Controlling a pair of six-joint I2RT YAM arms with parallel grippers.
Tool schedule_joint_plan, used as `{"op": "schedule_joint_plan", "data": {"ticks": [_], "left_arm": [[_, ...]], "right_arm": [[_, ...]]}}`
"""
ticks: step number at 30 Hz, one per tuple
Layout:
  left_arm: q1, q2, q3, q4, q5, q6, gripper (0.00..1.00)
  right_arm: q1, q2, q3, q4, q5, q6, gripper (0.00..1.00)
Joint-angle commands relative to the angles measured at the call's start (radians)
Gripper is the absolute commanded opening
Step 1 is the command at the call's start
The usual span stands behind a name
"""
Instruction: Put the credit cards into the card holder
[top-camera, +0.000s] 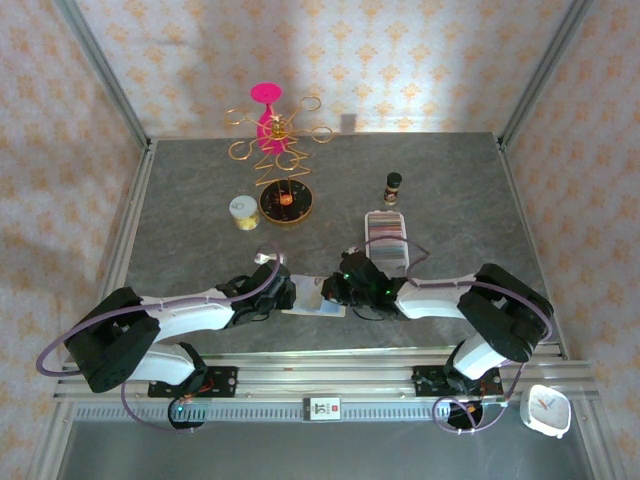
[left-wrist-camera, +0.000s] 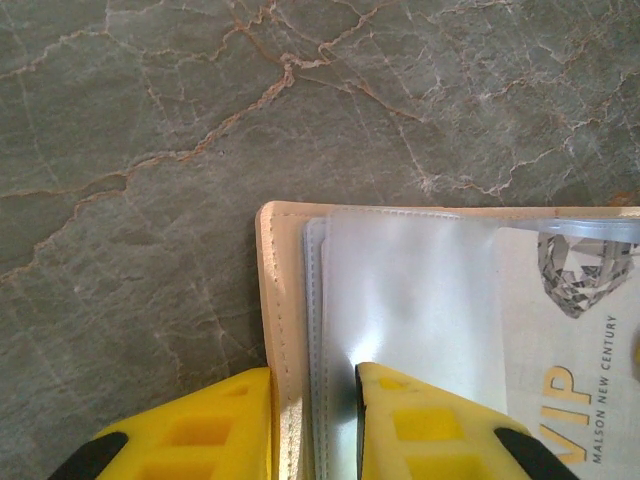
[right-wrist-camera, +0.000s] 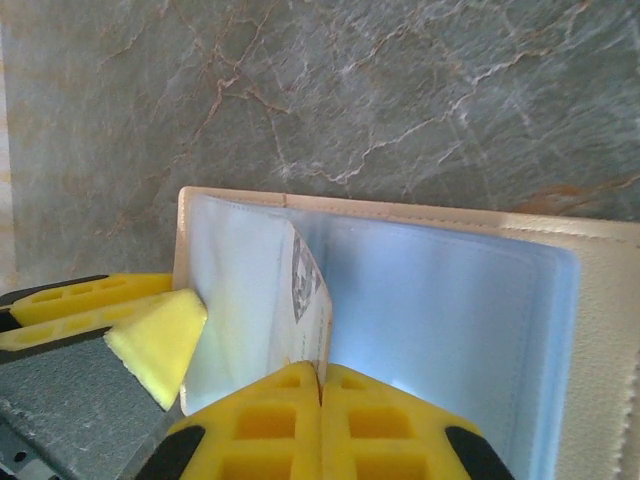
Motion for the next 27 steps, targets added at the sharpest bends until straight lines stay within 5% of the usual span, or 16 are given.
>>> {"op": "schedule_joint_plan", "data": {"ticks": [1,27], "left_arm": [[-0.009,0.02,-0.029,-0.042,0.008,-0.013,0.24],[-0.007,-0.014,-0.072,0.025,-0.008,-0.102,0.38]], "right_arm": [[0.012,0.021,0.005,-0.012,-0.012,0.017,0.0],[0.015,0.123,0.1,0.016,-0.07,-0.017,0.0]]}}
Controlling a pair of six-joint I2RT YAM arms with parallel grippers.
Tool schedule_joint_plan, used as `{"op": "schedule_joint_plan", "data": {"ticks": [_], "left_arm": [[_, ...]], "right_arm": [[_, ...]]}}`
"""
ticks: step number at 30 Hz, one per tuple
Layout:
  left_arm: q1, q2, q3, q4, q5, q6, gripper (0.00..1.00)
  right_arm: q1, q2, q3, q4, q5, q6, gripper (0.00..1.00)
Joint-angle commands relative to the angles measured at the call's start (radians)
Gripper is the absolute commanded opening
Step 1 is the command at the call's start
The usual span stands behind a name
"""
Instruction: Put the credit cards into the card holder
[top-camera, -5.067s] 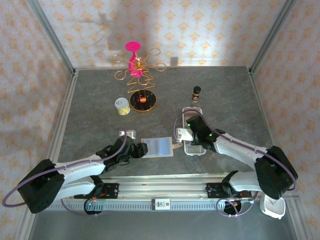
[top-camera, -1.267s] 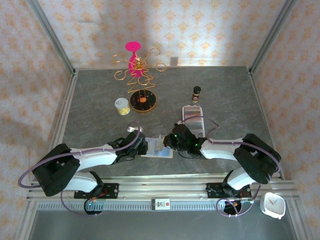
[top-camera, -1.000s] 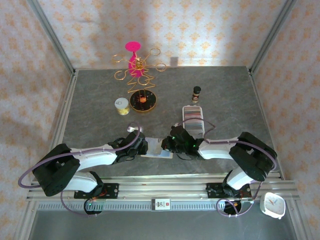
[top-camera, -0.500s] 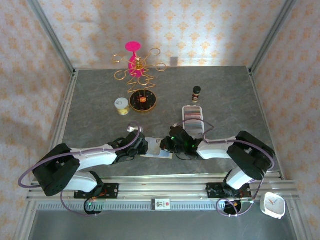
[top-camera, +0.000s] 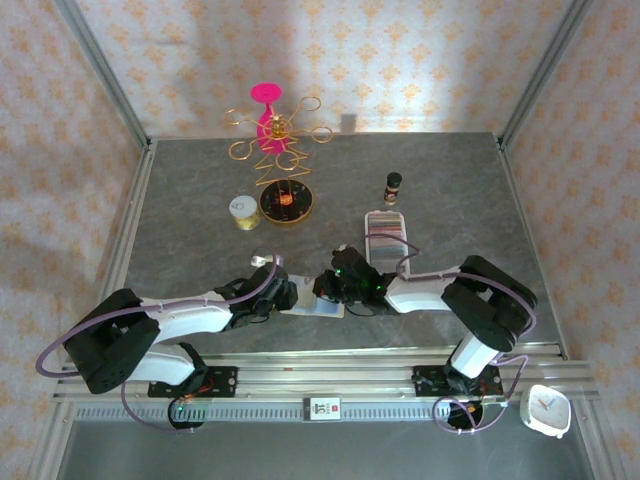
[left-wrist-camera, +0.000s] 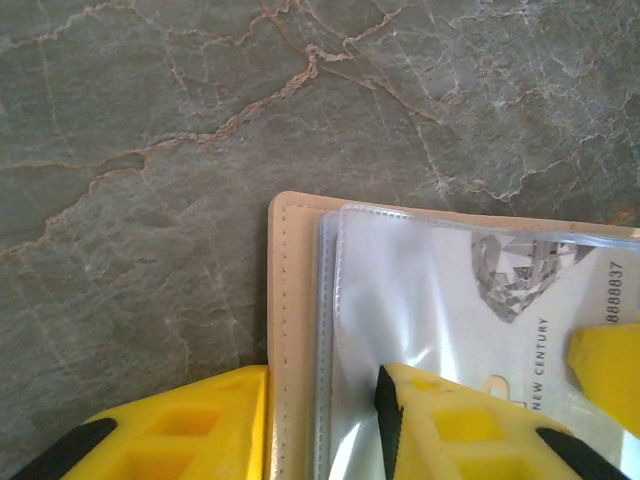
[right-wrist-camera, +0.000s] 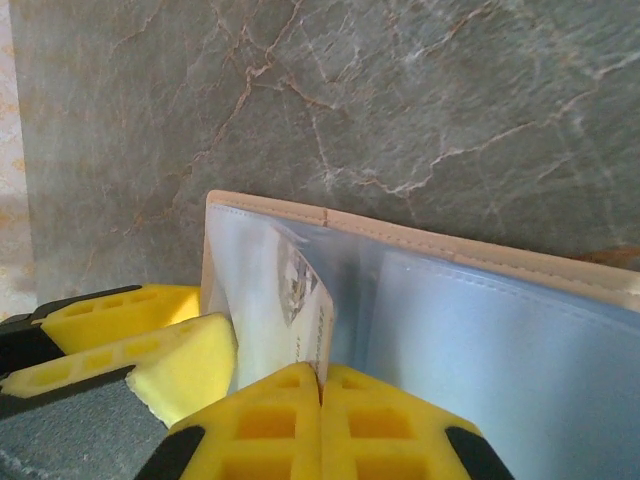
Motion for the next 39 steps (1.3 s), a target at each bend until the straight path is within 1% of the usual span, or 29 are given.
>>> {"op": "schedule_joint_plan", "data": {"ticks": [1,5,10,13,16,18,19,21,22,27,32,33,35,39], "left_arm": [[-0.006,-0.01,-0.041,-0.01,-0.006,-0.035,0.38],[-0.003,-0.02,-0.063,0.052,0.032,-0.05,0.37],[-0.005,-0.021,-0.082,0.111,0.098,-0.064,0.36],[-0.005,-0.03,-0.09,0.122,0.107,-0.064,0.36],[-0.003,-0.033,-0.095,0.124,0.116,-0.061,0.36],[-0.005,-0.032,-0.099,0.125,0.118,-0.062,0.36],[-0.004,-0.032,-0.1,0.122,0.118,-0.062,0.35],[-0.004,-0.035,-0.103,0.115,0.11,-0.064,0.35],[-0.003,-0.038,-0.104,0.112,0.106,-0.064,0.35],[-0.004,-0.045,-0.103,0.085,0.08,-0.059,0.36],[-0.005,-0.07,-0.111,0.076,0.06,-0.061,0.39],[-0.004,-0.076,-0.113,0.075,0.057,-0.062,0.39],[-0.004,-0.094,-0.12,0.076,0.046,-0.068,0.4],[-0.002,-0.115,-0.132,0.086,0.035,-0.075,0.41]], "right_arm": [[0.012,0.025,0.025,-0.013,-0.017,-0.026,0.0],[0.013,0.036,0.04,-0.016,-0.03,-0.03,0.0],[0.013,0.059,0.061,0.006,-0.043,-0.019,0.03],[0.015,0.079,0.081,0.009,-0.051,-0.013,0.07],[0.016,0.095,0.098,0.004,-0.051,-0.011,0.08],[0.016,0.092,0.101,0.004,-0.047,-0.01,0.09],[0.016,0.086,0.102,-0.005,-0.041,-0.01,0.11],[0.016,0.067,0.104,-0.036,-0.017,-0.016,0.19],[0.016,0.055,0.103,-0.061,0.002,-0.022,0.2],[0.016,-0.003,0.096,-0.167,0.083,-0.048,0.23],[0.016,-0.013,0.094,-0.2,0.091,-0.056,0.25],[0.016,-0.012,0.091,-0.199,0.089,-0.054,0.25],[0.019,-0.007,0.086,-0.19,0.09,-0.053,0.19],[0.025,0.018,0.102,-0.191,0.085,-0.054,0.12]]}}
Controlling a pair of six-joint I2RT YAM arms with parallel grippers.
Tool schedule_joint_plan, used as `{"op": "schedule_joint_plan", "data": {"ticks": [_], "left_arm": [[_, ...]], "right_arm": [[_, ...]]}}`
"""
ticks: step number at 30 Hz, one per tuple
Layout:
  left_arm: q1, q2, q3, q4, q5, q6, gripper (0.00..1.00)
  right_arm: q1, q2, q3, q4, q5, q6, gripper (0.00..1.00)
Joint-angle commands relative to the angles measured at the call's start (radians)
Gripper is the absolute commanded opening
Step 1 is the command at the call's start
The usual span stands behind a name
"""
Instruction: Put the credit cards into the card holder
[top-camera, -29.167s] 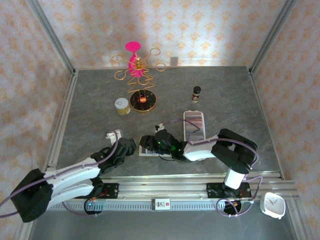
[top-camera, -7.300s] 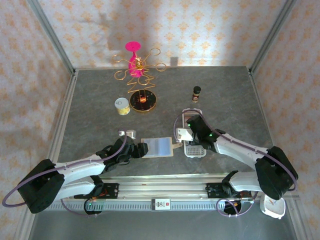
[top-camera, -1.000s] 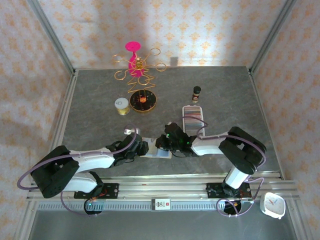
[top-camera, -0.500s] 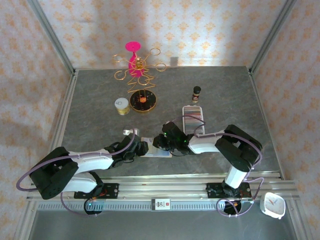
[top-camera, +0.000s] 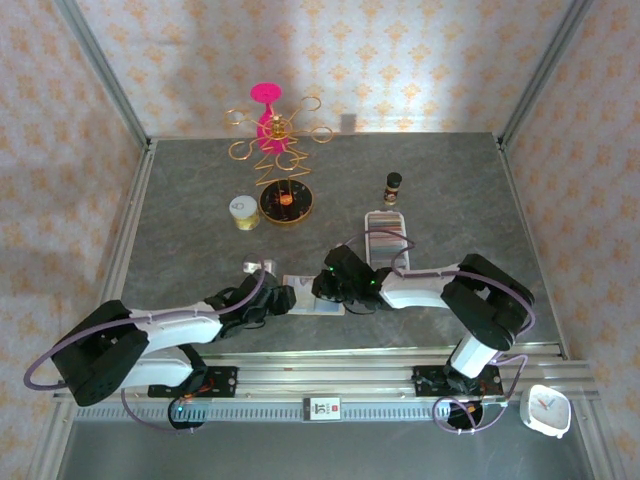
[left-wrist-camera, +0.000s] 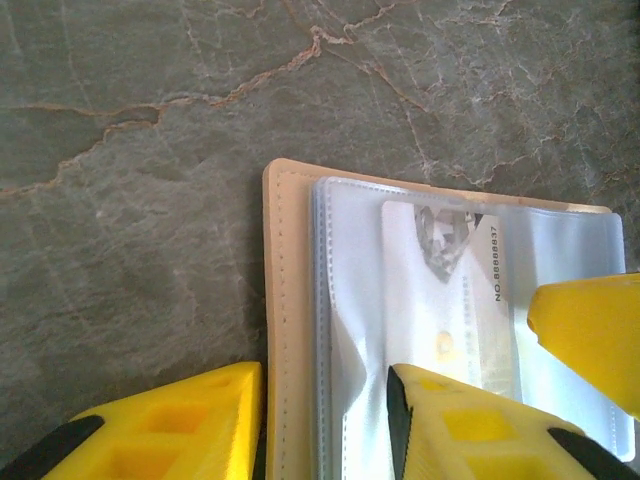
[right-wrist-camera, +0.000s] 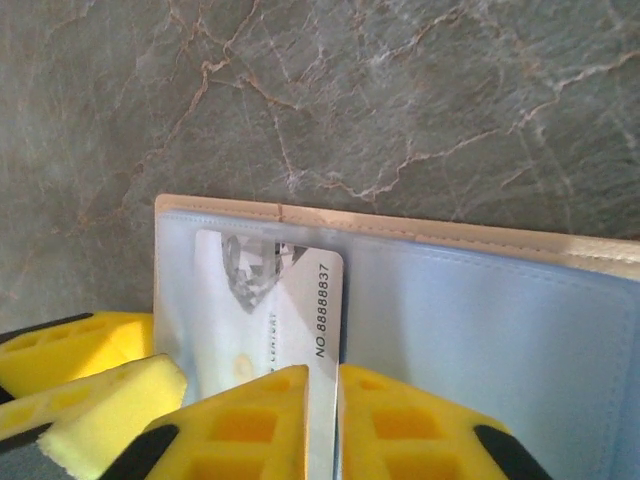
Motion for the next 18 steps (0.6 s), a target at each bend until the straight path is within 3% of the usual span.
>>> {"op": "schedule_joint_plan", "data": {"ticks": [1,7,18], "left_arm": [[-0.005,-0.019,-0.019,-0.024,-0.004,-0.016,0.43],[-0.004,0.004,-0.023,-0.006,0.008,-0.021,0.47],[-0.003,0.004,-0.051,0.006,-0.004,-0.026,0.5]], "right_arm": [[0.013,0.017,0.032,-0.023,0.024,-0.012,0.1],[0.03,0.065,0.076,-0.044,0.025,-0.021,0.02],[0.05,0.092,0.089,0.073,-0.024,0.033,0.0]]}}
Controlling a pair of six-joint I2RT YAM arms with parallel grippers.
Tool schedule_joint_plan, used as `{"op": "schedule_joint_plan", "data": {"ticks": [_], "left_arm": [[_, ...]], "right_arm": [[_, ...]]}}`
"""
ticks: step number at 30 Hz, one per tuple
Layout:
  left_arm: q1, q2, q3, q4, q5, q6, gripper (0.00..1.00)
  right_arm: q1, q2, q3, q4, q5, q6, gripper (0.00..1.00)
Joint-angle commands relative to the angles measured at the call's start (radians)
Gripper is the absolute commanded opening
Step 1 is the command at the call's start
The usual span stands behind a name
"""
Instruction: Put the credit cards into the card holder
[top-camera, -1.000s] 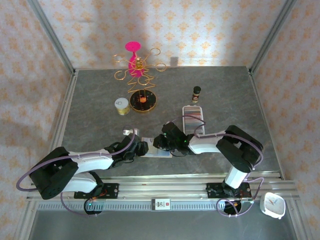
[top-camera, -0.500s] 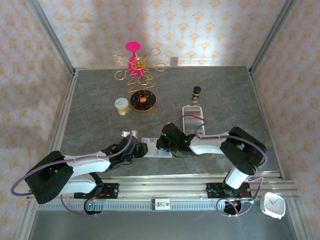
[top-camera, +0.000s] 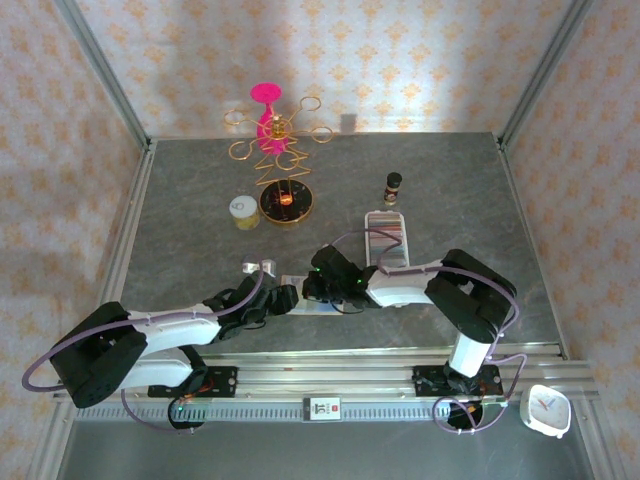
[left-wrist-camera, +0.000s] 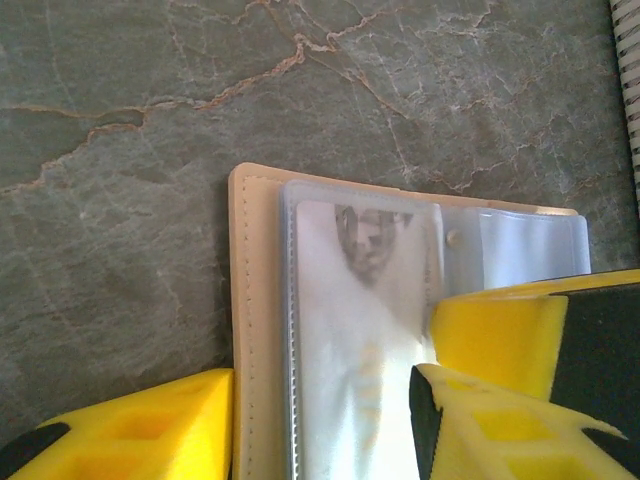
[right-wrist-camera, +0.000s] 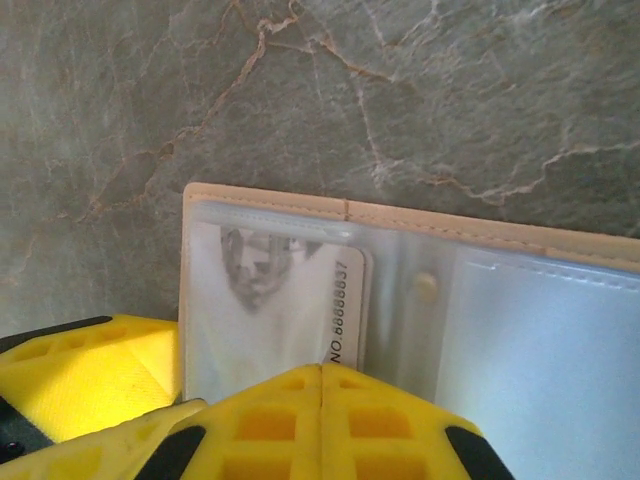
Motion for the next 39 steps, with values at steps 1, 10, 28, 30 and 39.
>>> {"op": "schedule_joint_plan", "data": {"ticks": [1,10,28,30,39], "left_arm": [[-0.003,0.011,-0.033,-0.039,-0.009,-0.01,0.48],[-0.004,0.039,-0.032,-0.035,-0.003,-0.007,0.35],[-0.002,0.045,-0.03,-0.046,0.004,-0.002,0.26],[-0.003,0.047,-0.03,-0.047,0.005,-0.003,0.26],[-0.003,0.036,-0.04,-0.046,-0.005,-0.013,0.27]], "right_arm": [[0.008,-0.009,-0.007,0.076,-0.013,0.035,0.0],[0.008,-0.153,-0.033,-0.09,0.141,0.006,0.05],[0.029,-0.137,-0.096,-0.19,0.161,0.02,0.32],[0.031,-0.121,-0.087,-0.165,0.145,0.022,0.33],[0.03,-0.104,-0.07,-0.031,0.102,0.056,0.35]]}}
